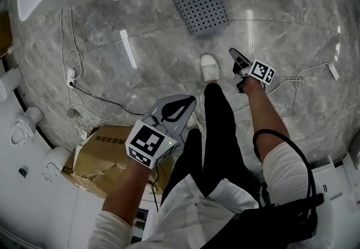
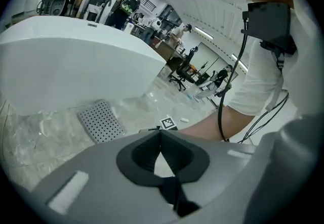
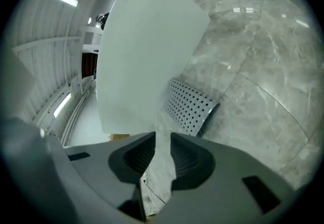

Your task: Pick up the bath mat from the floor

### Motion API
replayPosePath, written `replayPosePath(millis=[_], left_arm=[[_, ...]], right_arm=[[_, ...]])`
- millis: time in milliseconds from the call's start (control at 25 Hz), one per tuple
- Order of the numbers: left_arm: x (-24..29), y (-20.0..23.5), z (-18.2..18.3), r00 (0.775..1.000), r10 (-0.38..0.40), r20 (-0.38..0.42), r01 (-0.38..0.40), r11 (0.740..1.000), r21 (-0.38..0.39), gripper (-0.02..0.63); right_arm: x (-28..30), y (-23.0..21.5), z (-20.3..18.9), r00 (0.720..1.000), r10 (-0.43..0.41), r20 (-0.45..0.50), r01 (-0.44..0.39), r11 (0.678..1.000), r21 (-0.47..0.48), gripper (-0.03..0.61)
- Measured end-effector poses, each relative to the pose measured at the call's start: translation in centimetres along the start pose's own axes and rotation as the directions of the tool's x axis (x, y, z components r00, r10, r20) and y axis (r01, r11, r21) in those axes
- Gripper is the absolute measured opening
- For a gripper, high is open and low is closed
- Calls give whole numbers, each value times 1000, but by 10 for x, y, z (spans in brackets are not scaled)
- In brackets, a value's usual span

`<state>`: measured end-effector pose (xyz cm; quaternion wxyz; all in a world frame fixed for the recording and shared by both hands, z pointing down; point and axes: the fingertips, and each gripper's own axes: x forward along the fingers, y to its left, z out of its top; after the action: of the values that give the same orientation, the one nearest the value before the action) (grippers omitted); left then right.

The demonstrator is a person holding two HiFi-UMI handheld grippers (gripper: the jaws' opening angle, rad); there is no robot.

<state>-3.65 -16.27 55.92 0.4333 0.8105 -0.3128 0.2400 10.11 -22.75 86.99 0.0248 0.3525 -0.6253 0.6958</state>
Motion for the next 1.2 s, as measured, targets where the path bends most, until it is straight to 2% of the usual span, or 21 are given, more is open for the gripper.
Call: replayPosePath(millis=[120, 360, 560, 640, 760, 880, 1040, 1200], left_arm=[[32, 26, -5, 999, -24, -30, 25, 999, 38, 6], [83, 68, -6, 996, -69, -49, 74, 992, 104, 6], [111, 96, -13, 996, -77, -46, 81, 992, 99, 6], [118, 105, -15, 997, -63, -43, 66, 995, 72, 6], [123, 120, -24, 997, -48, -55, 50, 998, 27, 6], [129, 131, -42, 995, -53, -85, 55, 998, 21, 6], [131, 139, -62, 993, -66, -102, 69, 997, 26, 6], [130, 145, -69, 994, -57, -98, 56, 998, -14, 6]], right_arm=[[31, -29, 19, 1000, 12, 13, -12, 1000, 13, 69], [86, -87, 28, 1000, 2, 13, -3, 998, 67, 94], [130, -127, 26, 1000, 5, 22, -7, 994, 107, 109], [142, -142, 27, 1000, -1, 24, -2, 993, 122, 125], [158, -153, 34, 998, 29, 64, -39, 986, 164, 155], [172, -159, 45, 995, 41, 94, -56, 985, 161, 155], [183, -177, 46, 996, -6, 83, -7, 989, 148, 154], [181, -186, 47, 995, 5, 100, -20, 987, 157, 155]])
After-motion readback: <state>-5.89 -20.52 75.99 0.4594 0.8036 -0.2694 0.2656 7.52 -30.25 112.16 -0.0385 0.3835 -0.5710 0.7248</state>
